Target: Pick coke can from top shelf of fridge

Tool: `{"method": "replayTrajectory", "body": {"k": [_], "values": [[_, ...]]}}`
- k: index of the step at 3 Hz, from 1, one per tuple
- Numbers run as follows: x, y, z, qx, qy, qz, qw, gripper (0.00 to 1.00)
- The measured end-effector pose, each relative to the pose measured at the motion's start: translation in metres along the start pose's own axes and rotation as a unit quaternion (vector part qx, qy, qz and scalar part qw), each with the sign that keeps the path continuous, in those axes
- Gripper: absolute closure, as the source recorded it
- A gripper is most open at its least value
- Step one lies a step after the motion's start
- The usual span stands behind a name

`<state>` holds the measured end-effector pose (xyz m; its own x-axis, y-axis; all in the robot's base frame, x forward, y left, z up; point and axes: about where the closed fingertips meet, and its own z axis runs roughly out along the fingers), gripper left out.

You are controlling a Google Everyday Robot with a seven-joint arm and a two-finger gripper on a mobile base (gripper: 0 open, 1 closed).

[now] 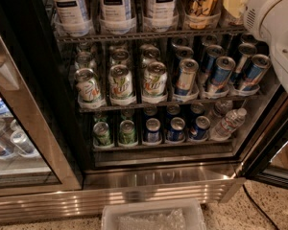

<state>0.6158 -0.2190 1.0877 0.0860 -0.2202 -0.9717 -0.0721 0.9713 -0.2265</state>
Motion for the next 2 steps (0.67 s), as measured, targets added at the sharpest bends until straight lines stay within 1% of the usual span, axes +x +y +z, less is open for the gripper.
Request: {"method": "replayTrajectory", "body": {"k": [1, 2], "values": [[0.0017, -0.0046, 0.0001, 0.003, 0.003, 0.003, 1.0000, 0.84], [0.0015, -0.0046, 0.0000, 0.003, 0.002, 0.003, 1.0000, 1.00]]}}
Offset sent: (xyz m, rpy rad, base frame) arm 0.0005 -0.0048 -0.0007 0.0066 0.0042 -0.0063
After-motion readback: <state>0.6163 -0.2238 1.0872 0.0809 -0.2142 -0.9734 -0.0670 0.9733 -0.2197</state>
